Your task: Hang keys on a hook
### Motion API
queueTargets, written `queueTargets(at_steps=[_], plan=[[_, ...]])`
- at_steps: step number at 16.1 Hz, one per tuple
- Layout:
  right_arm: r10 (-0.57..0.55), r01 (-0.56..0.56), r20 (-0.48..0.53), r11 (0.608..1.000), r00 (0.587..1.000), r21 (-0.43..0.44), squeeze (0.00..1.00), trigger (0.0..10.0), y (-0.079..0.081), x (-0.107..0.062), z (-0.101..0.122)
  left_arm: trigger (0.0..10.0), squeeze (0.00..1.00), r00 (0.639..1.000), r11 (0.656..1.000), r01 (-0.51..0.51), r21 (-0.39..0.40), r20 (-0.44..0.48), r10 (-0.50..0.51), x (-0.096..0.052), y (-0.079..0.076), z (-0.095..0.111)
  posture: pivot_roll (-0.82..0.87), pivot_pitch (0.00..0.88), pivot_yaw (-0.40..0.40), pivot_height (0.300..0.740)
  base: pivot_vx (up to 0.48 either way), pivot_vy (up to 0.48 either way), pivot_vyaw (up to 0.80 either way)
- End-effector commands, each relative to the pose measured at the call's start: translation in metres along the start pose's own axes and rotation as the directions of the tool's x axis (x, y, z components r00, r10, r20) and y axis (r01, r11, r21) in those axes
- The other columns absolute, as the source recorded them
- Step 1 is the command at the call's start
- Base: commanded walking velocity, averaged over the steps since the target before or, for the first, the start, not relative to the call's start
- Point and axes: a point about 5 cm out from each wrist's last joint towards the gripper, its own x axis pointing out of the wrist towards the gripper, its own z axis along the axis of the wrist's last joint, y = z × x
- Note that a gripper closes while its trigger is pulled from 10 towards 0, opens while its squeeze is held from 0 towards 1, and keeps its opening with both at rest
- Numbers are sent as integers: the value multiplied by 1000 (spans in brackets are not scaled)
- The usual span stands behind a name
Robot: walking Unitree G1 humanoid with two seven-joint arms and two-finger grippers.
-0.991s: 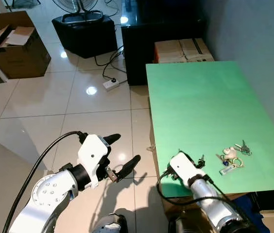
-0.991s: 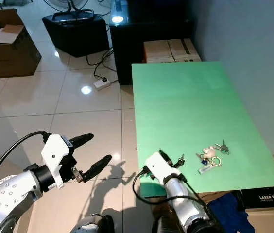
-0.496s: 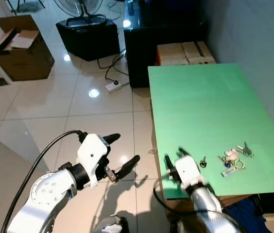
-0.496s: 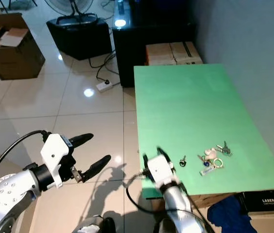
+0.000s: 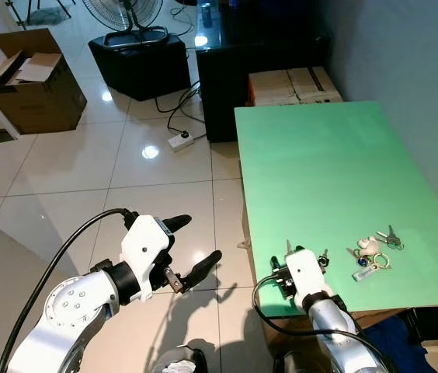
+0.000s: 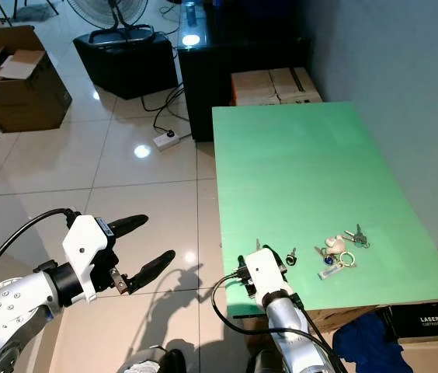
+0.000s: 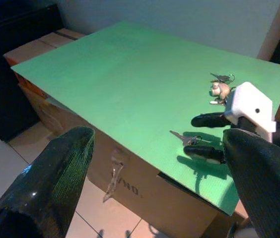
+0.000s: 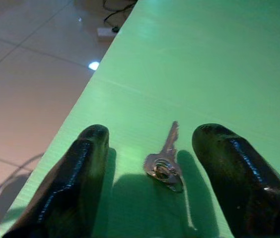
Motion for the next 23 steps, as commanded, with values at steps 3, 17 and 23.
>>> queueTargets(at_steps=[3, 17, 23], plan=[[7, -9, -51, 1000, 999, -25, 1000, 10000, -3, 5, -4, 10000, 0, 1000, 1000, -8, 2, -15, 8, -6, 1, -1, 141, 124, 106, 740, 0, 0, 0], [131, -136, -152, 990, 980, -23, 0, 0, -2, 14, -14, 10000, 0, 998, 997, 67, -50, -15, -68, -11, -6, 1, 153, 122, 100, 740, 0, 0, 0], [141, -148, -153, 988, 978, -37, 0, 0, 1, 10, -17, 10000, 0, 998, 996, 66, -64, -14, -67, -13, -6, 1, 154, 119, 90, 740, 0, 0, 0]])
